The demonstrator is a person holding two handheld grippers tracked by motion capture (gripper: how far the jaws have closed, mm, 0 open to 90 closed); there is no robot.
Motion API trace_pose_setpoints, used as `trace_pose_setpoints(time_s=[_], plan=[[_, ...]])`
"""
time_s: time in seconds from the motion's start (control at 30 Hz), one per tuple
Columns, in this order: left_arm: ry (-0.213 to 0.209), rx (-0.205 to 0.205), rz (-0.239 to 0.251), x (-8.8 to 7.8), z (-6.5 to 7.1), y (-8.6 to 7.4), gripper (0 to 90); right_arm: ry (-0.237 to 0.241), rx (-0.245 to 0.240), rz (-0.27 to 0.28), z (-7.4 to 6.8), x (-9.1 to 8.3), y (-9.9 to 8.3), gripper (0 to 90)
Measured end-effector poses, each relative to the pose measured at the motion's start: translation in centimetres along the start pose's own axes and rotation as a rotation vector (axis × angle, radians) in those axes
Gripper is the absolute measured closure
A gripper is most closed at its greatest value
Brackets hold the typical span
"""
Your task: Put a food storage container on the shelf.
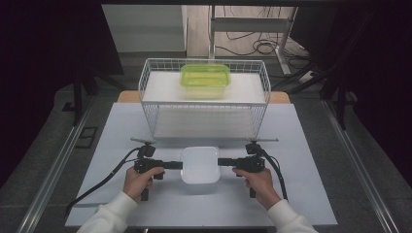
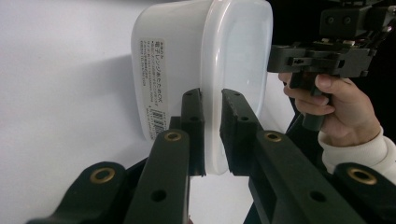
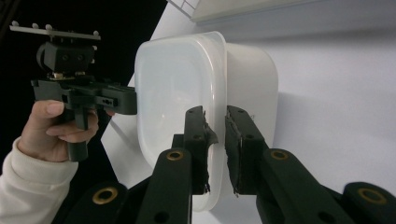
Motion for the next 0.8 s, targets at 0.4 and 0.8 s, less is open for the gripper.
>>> trace_pose_setpoints(time_s=[0.4,0.8], plan=[[0.031,0.072,0.063,-1.5,1.4,0.6,80.3,0.000,-0.094,0.001,-1.6,-0.3,0.8,78.6],[0.038,0.123,0.111,-2.7,2.9,2.1,80.1,0.010,-0.184,0.020,-3.5,-1.3,2.2,78.7]])
Point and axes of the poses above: each handheld gripper's, and its own axes: x roughly forward along the jaws, y roughly out of its top, z roughly to its right, the point moved 8 cm from there along x, roughly forward along the jaws, and after that the axes turned 13 degrees about y, right-handed, at the moved point
